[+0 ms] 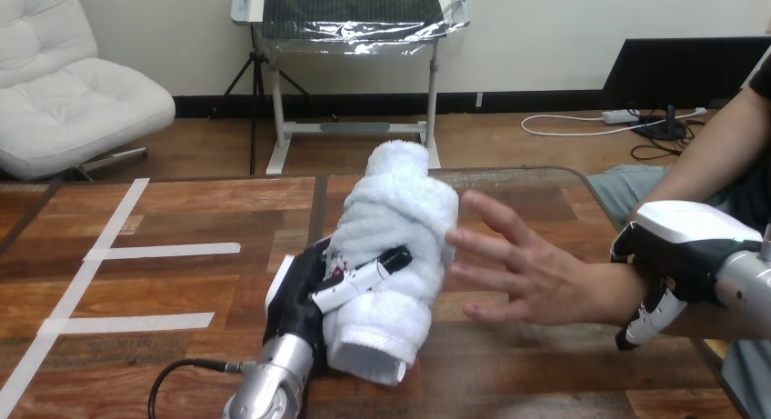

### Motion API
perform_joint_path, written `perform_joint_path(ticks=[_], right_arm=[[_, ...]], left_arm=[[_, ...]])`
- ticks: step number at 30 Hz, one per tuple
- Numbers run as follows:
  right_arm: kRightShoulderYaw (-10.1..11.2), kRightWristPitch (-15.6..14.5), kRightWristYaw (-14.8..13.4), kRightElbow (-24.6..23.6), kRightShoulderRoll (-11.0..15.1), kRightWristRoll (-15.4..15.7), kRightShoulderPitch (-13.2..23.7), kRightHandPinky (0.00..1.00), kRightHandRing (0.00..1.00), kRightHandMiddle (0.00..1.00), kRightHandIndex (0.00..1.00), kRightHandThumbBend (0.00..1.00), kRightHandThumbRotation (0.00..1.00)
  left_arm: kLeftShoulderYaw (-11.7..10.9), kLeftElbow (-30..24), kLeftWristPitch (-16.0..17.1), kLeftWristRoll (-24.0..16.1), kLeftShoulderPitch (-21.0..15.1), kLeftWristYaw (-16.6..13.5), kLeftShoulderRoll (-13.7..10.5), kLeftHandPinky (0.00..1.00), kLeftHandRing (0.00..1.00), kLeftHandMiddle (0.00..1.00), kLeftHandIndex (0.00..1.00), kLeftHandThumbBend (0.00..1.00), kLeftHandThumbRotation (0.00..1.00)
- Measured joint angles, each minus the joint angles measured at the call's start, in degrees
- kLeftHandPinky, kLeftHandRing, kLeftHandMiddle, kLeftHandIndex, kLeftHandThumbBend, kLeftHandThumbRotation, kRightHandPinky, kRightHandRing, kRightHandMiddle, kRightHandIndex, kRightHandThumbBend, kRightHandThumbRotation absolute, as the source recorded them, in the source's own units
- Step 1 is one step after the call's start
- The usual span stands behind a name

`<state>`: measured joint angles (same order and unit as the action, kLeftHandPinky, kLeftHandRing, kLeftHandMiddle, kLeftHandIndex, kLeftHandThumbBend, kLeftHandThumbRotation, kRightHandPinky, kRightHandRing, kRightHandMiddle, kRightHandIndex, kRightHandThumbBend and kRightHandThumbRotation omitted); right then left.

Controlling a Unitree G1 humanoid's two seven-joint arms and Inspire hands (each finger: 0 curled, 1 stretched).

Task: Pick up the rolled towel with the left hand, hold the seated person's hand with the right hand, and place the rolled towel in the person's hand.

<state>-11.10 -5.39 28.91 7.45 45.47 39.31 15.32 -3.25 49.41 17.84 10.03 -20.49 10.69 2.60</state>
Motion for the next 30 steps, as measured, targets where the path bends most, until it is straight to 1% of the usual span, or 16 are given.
perform_joint_path(ticks=[12,21,30], right_arm=[[1.64,-1.33,0.03,-3.21,0.0,-0.97,-0.74,0.26,0.35,0.45,0.51,0.79,0.0],[2.61,-1.44,0.03,-5.36,0.0,-1.39,-1.07,0.28,0.37,0.46,0.49,0.8,0.0],[3.15,-1.56,0.03,-6.94,0.0,-1.53,-1.15,0.27,0.35,0.44,0.49,0.81,0.0]], left_arm=[[-0.43,2.32,1.36,-0.15,-2.15,0.14,0.03,0.23,0.32,0.38,0.46,0.73,0.11],[-0.47,3.1,1.87,-0.9,-2.34,0.05,0.11,0.23,0.32,0.38,0.46,0.72,0.11],[-0.49,3.15,1.86,-1.37,-2.37,-0.41,0.49,0.23,0.32,0.38,0.46,0.71,0.1]])
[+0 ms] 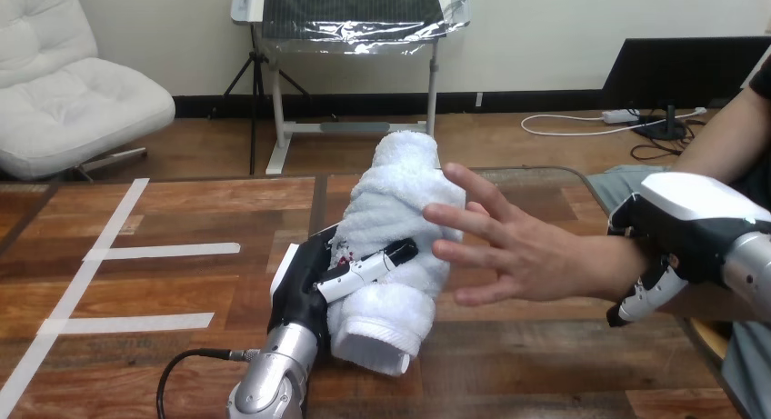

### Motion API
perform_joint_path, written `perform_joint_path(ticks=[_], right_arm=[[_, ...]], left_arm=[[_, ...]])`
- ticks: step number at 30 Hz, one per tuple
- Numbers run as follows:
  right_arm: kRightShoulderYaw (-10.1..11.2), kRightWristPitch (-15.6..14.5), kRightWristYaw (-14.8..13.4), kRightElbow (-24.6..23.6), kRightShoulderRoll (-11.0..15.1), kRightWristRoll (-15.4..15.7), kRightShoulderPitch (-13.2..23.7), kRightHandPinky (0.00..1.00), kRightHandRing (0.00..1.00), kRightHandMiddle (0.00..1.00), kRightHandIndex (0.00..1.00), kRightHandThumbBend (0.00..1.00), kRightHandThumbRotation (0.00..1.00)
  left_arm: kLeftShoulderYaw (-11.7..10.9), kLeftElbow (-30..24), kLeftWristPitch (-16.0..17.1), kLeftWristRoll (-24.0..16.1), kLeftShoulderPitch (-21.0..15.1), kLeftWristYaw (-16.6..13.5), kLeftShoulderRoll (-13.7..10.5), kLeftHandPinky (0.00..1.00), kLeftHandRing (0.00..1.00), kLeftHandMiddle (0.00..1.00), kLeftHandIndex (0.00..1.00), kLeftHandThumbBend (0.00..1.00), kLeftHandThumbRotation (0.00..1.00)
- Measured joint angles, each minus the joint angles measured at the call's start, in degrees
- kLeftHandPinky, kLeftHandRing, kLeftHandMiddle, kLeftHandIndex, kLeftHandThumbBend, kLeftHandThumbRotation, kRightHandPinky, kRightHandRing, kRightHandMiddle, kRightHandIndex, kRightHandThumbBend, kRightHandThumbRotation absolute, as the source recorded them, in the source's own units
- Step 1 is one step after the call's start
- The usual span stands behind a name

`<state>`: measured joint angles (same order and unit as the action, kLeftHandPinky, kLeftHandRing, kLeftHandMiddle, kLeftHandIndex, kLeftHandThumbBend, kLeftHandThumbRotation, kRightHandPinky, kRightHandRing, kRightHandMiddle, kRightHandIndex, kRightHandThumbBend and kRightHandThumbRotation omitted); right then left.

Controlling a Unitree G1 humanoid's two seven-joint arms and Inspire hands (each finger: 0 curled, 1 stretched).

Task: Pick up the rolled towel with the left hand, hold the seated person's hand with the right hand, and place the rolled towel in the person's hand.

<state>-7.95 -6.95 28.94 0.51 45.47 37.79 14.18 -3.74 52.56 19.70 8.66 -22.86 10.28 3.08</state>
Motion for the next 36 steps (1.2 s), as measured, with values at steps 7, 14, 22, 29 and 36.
perform_joint_path(ticks=[7,14,22,29,36], right_arm=[[0.17,-0.02,0.0,-0.69,0.0,-0.23,0.0,0.26,0.34,0.43,0.49,0.8,0.0],[0.29,-0.15,0.01,-0.94,0.0,-0.62,0.0,0.28,0.36,0.44,0.49,0.8,0.0],[0.32,-0.15,0.01,-1.0,0.0,-0.8,0.0,0.31,0.38,0.46,0.5,0.79,0.0],[0.33,-0.17,0.01,-1.0,0.0,-0.81,0.0,0.3,0.37,0.45,0.5,0.79,0.0],[0.33,-0.22,0.01,-1.0,0.0,-0.85,0.0,0.29,0.36,0.45,0.5,0.79,0.0]], left_arm=[[-0.27,0.04,-0.01,0.02,-0.17,-0.07,0.3,0.23,0.32,0.38,0.46,0.71,0.09],[-0.6,0.55,-0.03,0.02,-0.71,-0.11,0.66,0.23,0.32,0.39,0.46,0.71,0.08],[-0.68,1.65,-0.2,-0.09,-1.86,-1.19,1.75,0.23,0.33,0.39,0.46,0.72,0.09],[-0.52,2.32,-0.2,-0.31,-2.93,-1.79,3.22,0.24,0.33,0.4,0.47,0.7,0.09],[-0.41,3.74,-0.19,-0.39,-4.6,-2.22,5.11,0.24,0.34,0.4,0.47,0.68,0.07]])
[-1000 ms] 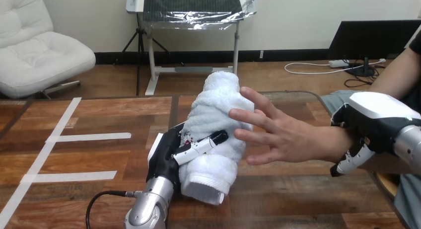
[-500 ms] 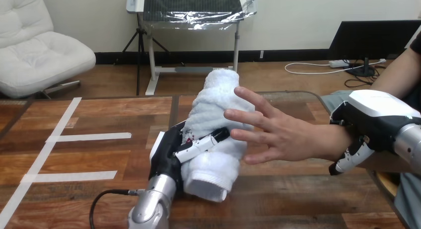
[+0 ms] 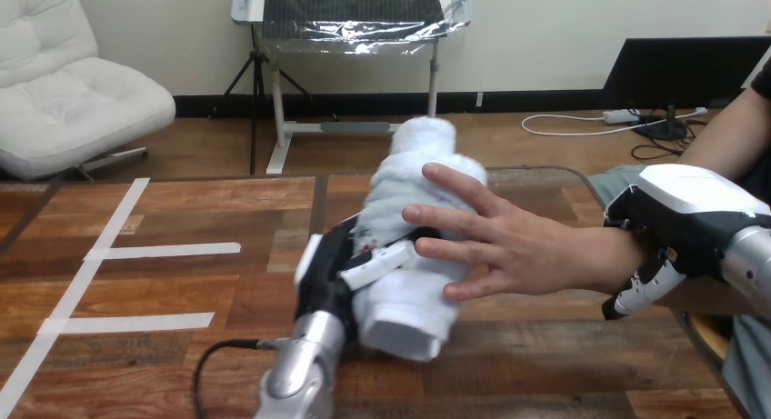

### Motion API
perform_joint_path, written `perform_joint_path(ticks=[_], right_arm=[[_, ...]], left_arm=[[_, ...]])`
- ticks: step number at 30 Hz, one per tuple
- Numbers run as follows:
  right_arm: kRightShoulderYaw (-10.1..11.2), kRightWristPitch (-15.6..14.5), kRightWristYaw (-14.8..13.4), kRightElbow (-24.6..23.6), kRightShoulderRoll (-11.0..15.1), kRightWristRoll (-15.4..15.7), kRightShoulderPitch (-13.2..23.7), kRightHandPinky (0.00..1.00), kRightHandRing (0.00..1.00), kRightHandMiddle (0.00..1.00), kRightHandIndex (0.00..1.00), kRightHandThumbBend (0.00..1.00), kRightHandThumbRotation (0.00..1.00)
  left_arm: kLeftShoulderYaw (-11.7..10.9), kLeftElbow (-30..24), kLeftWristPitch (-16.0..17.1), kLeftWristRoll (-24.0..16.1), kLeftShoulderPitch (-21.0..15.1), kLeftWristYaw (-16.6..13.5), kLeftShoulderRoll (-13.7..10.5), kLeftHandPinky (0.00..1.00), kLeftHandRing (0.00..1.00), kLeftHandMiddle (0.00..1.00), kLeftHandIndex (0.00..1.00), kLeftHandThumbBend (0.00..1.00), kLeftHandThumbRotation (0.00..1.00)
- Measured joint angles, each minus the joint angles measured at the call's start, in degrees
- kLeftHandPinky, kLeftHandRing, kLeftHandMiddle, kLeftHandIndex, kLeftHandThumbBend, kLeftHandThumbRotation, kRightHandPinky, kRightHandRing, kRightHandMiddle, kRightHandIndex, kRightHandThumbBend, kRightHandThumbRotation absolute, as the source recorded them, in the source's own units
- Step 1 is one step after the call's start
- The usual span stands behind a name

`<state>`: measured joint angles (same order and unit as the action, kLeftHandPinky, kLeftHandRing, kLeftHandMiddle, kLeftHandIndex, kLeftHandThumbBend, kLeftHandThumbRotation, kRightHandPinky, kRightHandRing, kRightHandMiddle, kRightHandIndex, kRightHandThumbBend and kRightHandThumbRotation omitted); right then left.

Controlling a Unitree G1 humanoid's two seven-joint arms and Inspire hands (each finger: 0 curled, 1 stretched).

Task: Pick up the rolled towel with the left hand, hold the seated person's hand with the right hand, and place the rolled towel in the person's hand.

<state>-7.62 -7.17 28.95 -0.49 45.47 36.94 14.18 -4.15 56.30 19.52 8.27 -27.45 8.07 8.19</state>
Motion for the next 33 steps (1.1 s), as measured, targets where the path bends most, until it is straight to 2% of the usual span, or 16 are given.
perform_joint_path(ticks=[6,15,33], right_arm=[[0.01,-0.19,0.03,-0.02,0.0,-0.01,0.0,0.29,0.36,0.45,0.5,0.79,0.0],[0.39,-0.38,0.05,-0.04,0.02,0.0,-0.15,0.29,0.37,0.45,0.5,0.8,0.0],[0.43,-0.49,0.05,-0.04,0.02,-0.01,-1.02,0.27,0.35,0.44,0.49,0.79,0.0]], left_arm=[[0.11,1.07,0.02,0.03,-1.26,-0.34,1.53,0.24,0.34,0.4,0.47,0.68,0.05],[1.02,2.75,0.57,-0.83,-2.65,-1.54,1.58,0.25,0.33,0.39,0.46,0.67,0.07],[2.01,4.36,2.19,-1.86,-2.9,-1.8,1.74,0.24,0.32,0.38,0.45,0.68,0.1]])
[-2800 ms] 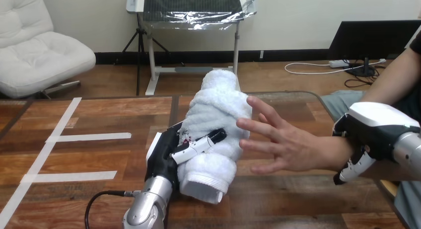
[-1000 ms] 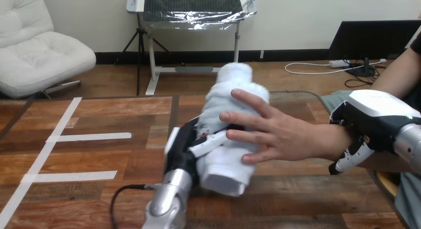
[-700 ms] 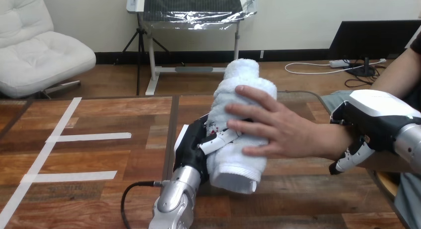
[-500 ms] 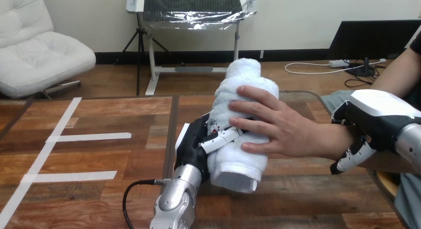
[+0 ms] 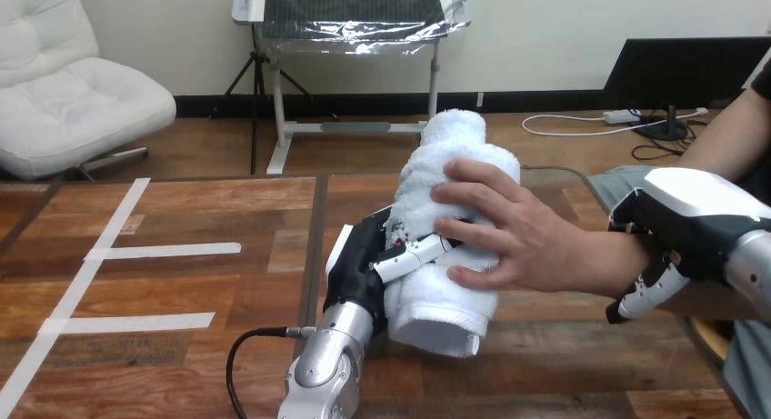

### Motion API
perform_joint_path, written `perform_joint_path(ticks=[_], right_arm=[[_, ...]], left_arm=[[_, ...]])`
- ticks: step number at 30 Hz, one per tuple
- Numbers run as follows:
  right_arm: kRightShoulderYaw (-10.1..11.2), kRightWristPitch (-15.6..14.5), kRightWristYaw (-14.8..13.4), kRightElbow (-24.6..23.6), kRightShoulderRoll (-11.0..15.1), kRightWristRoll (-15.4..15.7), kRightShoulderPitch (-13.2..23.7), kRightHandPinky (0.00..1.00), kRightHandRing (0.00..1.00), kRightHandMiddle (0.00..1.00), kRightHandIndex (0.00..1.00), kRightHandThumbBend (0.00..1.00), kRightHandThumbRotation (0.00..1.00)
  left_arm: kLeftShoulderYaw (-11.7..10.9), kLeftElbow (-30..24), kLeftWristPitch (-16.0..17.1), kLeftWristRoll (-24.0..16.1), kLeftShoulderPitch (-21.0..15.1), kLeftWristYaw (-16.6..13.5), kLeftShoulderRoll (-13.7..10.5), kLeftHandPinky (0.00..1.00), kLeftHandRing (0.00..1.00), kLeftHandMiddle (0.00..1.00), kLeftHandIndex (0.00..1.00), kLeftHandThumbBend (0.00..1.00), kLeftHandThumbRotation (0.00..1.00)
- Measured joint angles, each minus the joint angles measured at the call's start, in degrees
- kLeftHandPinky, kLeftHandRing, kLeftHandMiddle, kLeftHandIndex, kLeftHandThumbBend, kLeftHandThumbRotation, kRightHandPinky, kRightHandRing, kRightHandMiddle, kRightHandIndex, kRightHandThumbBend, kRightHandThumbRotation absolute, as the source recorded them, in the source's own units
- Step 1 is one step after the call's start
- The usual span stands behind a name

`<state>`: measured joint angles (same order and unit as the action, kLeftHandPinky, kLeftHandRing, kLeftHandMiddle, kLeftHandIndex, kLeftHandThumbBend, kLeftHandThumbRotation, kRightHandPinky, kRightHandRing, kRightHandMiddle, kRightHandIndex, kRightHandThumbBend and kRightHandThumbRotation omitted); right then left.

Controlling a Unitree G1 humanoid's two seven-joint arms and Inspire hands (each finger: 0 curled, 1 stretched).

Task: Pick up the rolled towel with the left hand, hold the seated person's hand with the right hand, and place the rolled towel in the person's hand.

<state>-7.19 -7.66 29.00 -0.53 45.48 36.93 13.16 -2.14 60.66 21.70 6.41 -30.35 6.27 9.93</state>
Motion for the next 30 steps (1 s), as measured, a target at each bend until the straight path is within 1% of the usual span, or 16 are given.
perform_joint_path(ticks=[10,23,30], right_arm=[[0.0,-0.04,0.0,0.0,0.0,0.05,-0.61,0.28,0.36,0.45,0.49,0.8,0.0],[0.28,-0.04,0.0,0.0,0.0,0.03,-0.89,0.27,0.35,0.44,0.48,0.8,0.0],[0.3,-0.05,0.0,0.0,0.0,0.03,-0.91,0.26,0.35,0.44,0.48,0.8,0.0]], left_arm=[[0.44,0.28,0.21,0.01,0.0,0.17,0.02,0.22,0.29,0.37,0.43,0.7,0.13],[0.49,0.28,0.22,0.11,0.0,0.85,0.04,0.2,0.28,0.35,0.42,0.7,0.13],[0.5,0.28,0.22,0.29,0.0,1.01,0.04,0.2,0.27,0.35,0.42,0.74,0.15]])
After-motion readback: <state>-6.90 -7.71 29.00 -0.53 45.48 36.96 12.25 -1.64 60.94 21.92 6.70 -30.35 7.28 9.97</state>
